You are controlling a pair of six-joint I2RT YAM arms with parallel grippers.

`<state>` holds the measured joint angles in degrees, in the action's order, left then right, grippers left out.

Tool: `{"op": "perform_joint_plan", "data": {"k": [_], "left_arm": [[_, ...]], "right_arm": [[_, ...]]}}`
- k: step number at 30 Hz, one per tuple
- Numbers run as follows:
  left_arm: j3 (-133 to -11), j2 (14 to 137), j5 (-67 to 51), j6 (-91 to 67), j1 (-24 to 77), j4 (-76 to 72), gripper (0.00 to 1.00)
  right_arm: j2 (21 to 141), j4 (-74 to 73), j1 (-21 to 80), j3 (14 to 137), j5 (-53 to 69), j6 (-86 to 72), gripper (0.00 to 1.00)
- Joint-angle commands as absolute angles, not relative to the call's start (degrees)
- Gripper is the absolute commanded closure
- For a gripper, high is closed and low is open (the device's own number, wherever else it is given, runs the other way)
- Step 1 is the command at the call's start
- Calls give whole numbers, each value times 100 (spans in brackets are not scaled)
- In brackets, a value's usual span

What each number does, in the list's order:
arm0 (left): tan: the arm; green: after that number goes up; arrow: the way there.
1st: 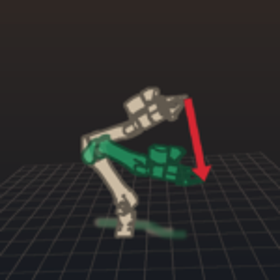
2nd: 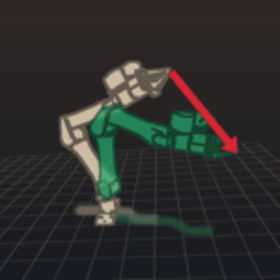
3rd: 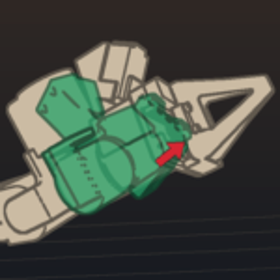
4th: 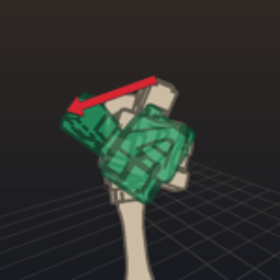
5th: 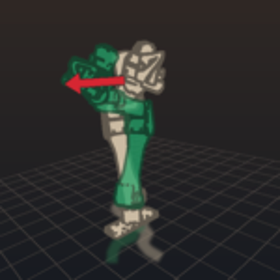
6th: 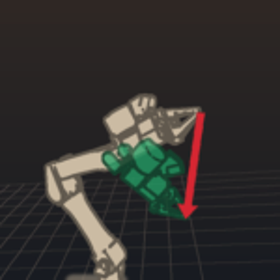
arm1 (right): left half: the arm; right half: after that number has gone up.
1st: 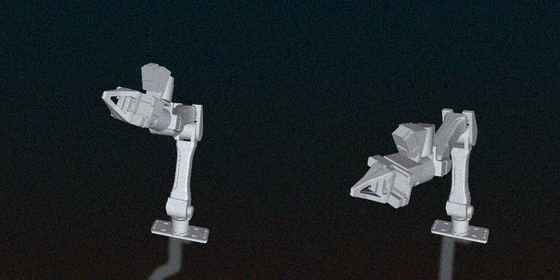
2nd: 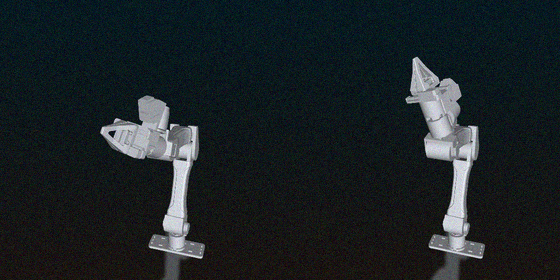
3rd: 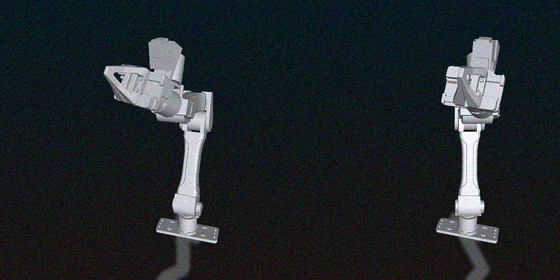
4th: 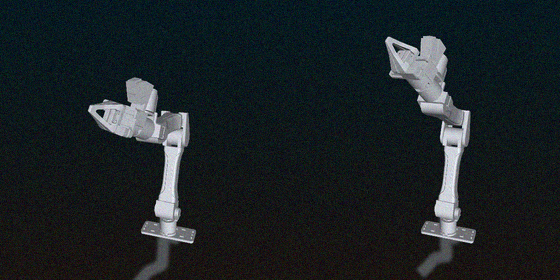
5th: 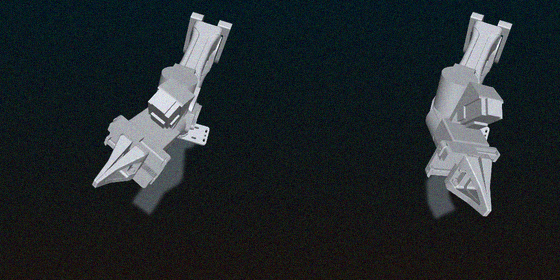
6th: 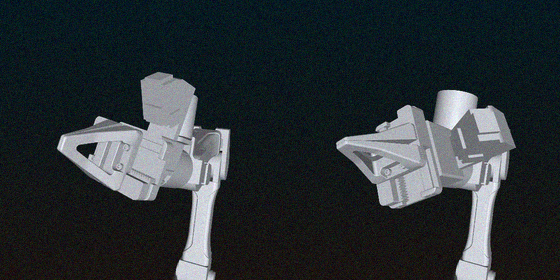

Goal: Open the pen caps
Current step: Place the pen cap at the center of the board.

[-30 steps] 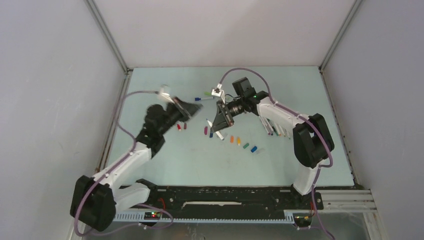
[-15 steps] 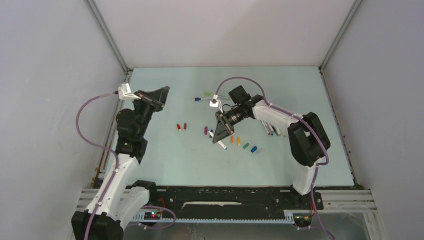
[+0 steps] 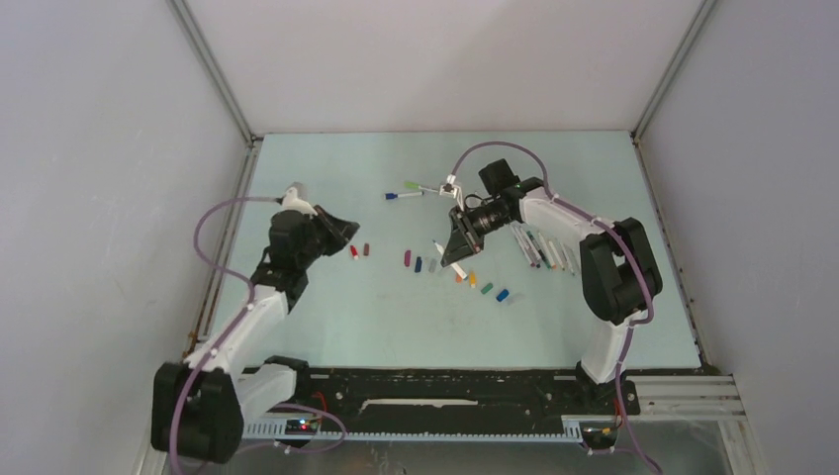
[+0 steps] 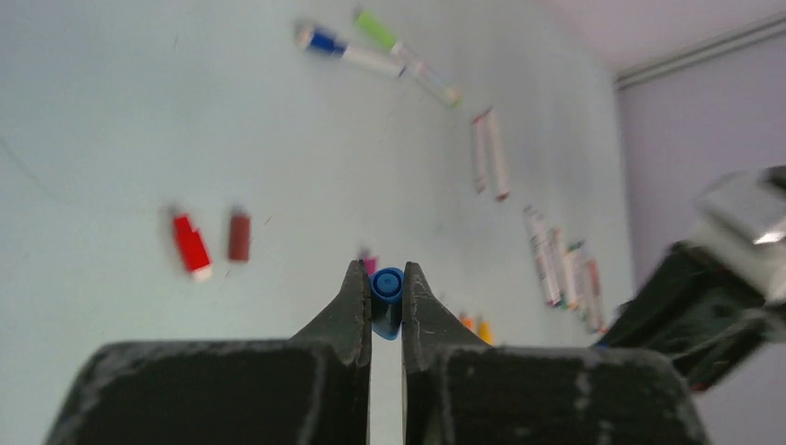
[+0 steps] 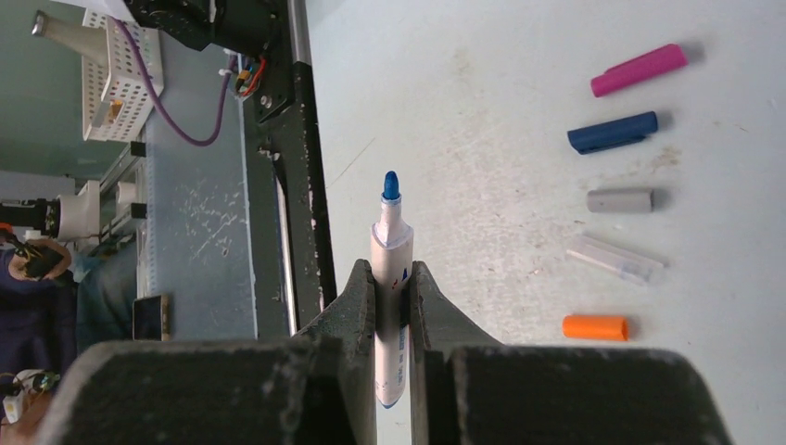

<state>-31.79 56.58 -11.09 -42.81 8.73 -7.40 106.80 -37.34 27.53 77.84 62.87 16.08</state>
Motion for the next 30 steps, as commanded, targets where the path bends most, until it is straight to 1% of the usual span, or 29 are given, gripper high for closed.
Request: {"op": "perform_joint_plan", "data": {"k": [1,6,13,19,30], "left_arm": [[-3835,6532,-878,-3678,1276,232,98],[-4726,7789,-276,-3344,1691,1026,97],[-5850,9204,246,-3013,1964,1867,94],[-6521,9838,453,-2790,2115,2351,92],[-6929,10402,367,-2645,2153,2606,83]], "right_arm": [[10397,-3775,2685,8007,6263,1762,100],[10404,-3801,2651,8007,6253,1792,100],[10389,-3822,2550,8011,6330,1811,100],[10377,-3823,2444,8007,6378,1803,100],[10389,-3824,2353,8007,6418,1793,100]]}}
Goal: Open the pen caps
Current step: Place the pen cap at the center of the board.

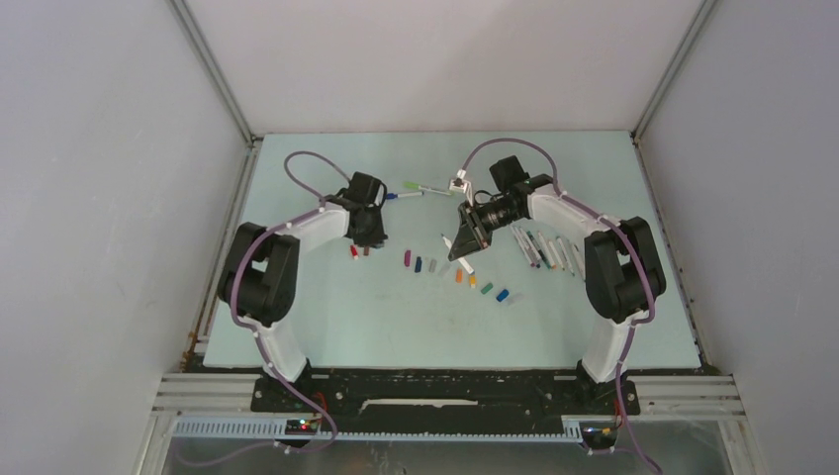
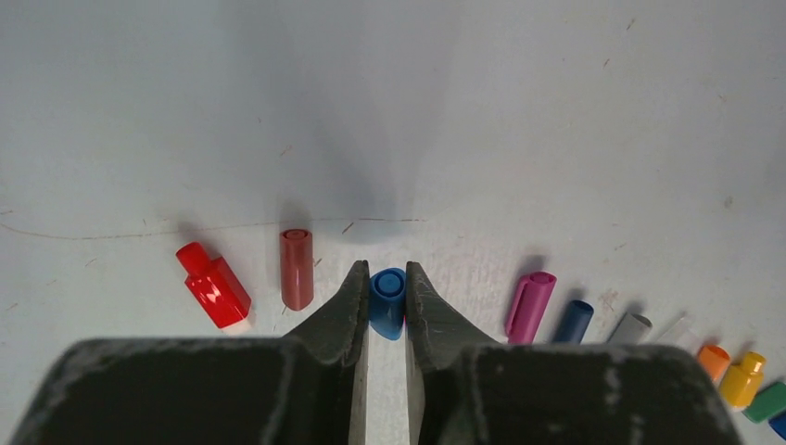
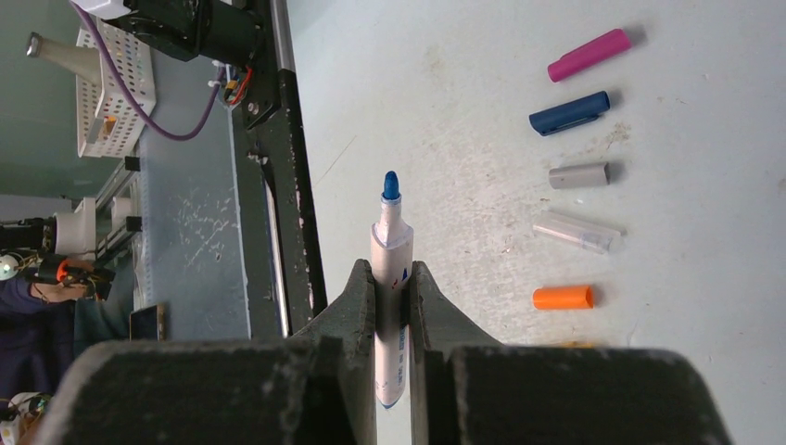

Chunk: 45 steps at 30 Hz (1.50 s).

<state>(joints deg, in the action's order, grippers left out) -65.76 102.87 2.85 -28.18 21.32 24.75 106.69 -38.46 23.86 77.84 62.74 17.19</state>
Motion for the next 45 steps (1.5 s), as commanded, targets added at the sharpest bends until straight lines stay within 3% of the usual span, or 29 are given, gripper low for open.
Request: {"op": "perform_joint_plan", "data": {"k": [1,19,27,31,38,42,45], "left_arm": [[-6944,10432,369,-2636,2153,2614,83],[-7038,10337,391,-2602,2162,2765,71],[-6679,9230,282,-2608,2180,2529,68],[-6070,8277,211,-2655,2180,2129,59],[-5067,6389,388,-2651,2021,1960,34],[-4760,5509,62,-2673,1527,2088,19],[-4782,5067,-558,-2655,1035,2333,14]], "right_arm": [[10387,-3823,2344,8007,6416,1793,100],[10365,-3826,2237,8007,6439,1792,100],[10316,-3823,2041,8011,6155,1806,100],[10287,-3693,1857,8007,5575,1642,100],[10341,-3048,1531,7987,4108,826,100],[10488,-2787,1337,8089,3279,493,100],[10765,-2910,1259,8486,2644,424,97]]}}
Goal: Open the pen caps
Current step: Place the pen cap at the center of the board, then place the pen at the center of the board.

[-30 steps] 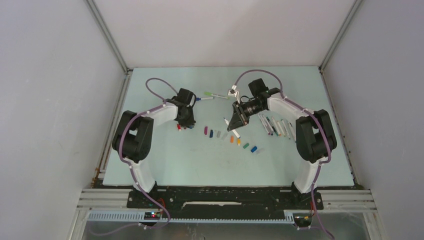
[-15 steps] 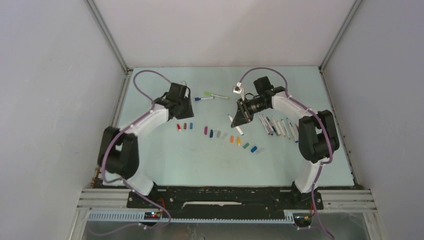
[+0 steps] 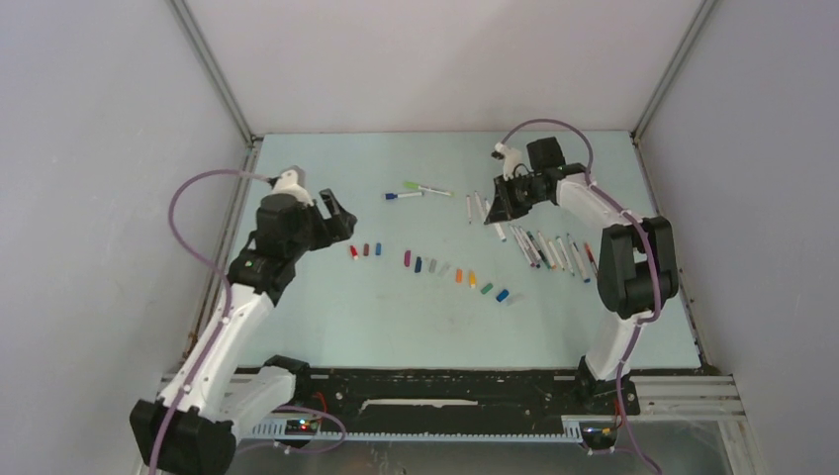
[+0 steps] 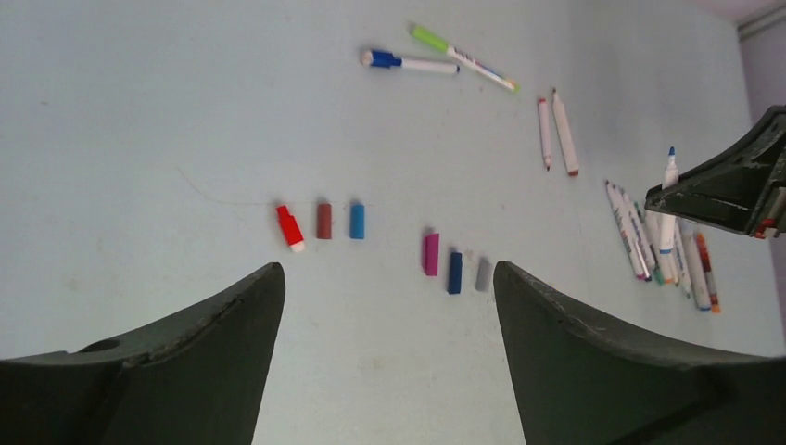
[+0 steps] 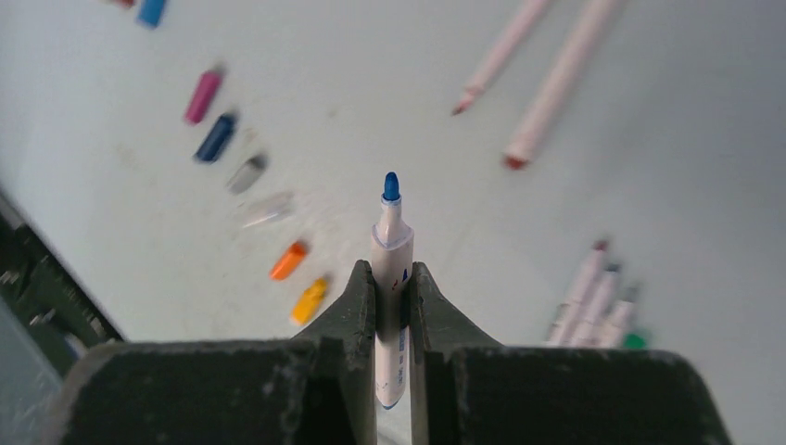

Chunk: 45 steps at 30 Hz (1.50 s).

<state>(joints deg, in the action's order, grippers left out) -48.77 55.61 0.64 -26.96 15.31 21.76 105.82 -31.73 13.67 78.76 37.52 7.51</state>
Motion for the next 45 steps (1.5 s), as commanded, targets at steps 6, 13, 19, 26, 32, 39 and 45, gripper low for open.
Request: {"op": "perform_joint_plan", "data": {"k": [6,13,19,26,32,39,45], "left_arm": [[-5175,4758,-624,-1678,679,3252,11],[-4818,4588,-117,-1341,662,3209,11],[-4765,4465,-19,-1332,545,3178,11],[-4755,4465,-18,-1327,545,3176,11],[-4737,4487,-30,-1327,545,3171,11],[-4731,4491,-43,-1327,545,3173,11],[-4729,4482,-40,-1323,545,3169,11]], "right_arm": [[11414,-3313,1142,9449,2242,316,94],[12162,-3631,1140,10379,2049,202,92],[12622,-3759,1181,10754,1895,232,90],[13015,-3883,1287,11013,1745,264,89],[13337,-4102,1357,11353,1638,241,88],[13421,-4187,1376,11495,1559,204,85],[13430,-4199,1389,11481,1538,201,82]]}}
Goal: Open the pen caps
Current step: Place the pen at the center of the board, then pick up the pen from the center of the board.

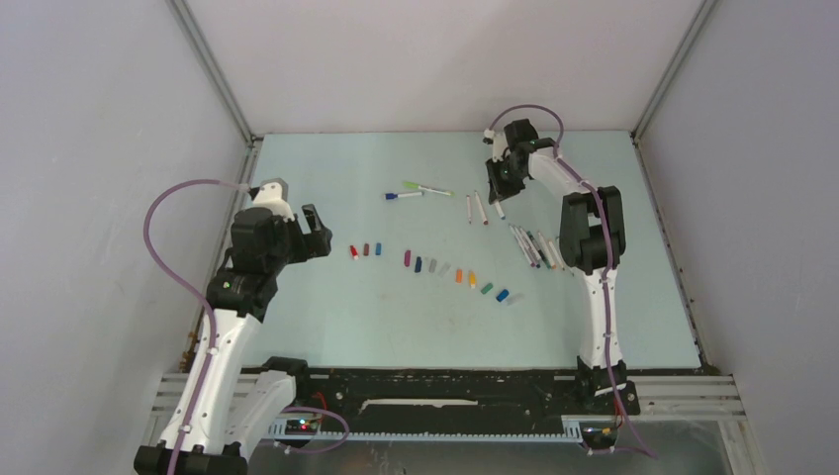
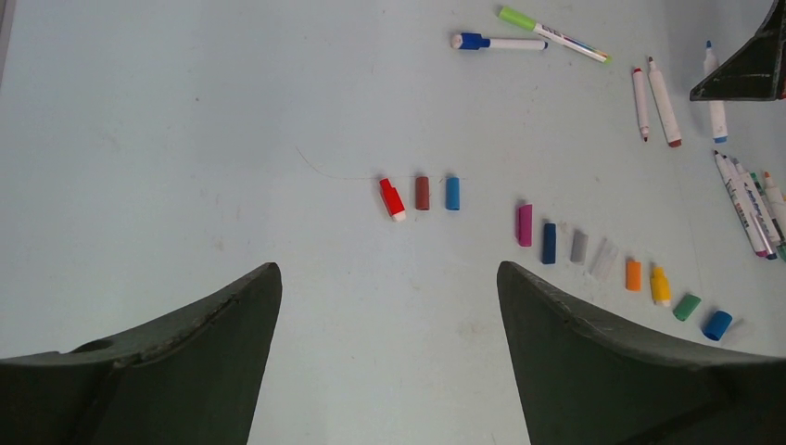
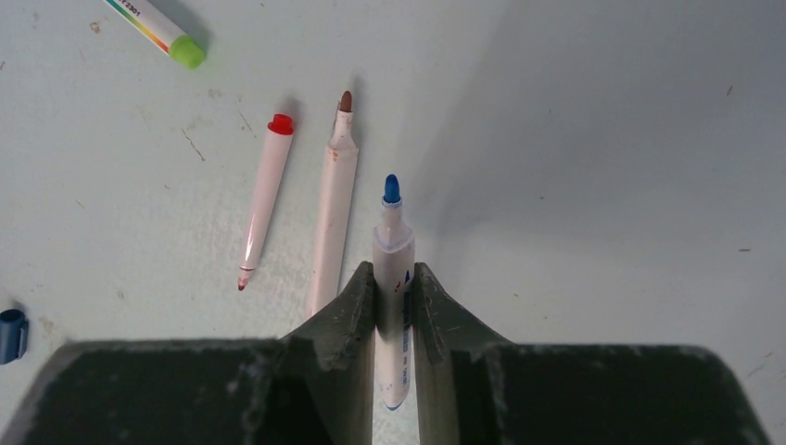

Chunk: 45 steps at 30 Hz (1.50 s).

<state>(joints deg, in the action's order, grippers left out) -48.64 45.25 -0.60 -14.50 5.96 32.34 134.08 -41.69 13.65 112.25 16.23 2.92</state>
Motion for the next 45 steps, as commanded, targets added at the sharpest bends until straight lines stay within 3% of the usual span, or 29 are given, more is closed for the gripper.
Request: {"op": "perform_joint_plan", "data": {"k": [1,20,27,34,45], "left_arm": [[-4729,4482,-36,-1326,545,3171,11],[-4737,4460,-34,-1318,544,3181,11],[-4728,4439,-34,-1310,545,3170,11],[-4729,4434,-20,-1301,545,3160,11],[-4729,4525,-18,-1292,536,3151,11]], "right_arm": [[13425,-4204,1395,11480,1538,202,81],[13359,-4269,1444,11643,1499,290,74],[13338,-4629,1530,12163,1873,1034,73],[13535,-5166,1752,12848,2395,2062,61],[14356,-5019,2253,13907,1997,2494,45]]}}
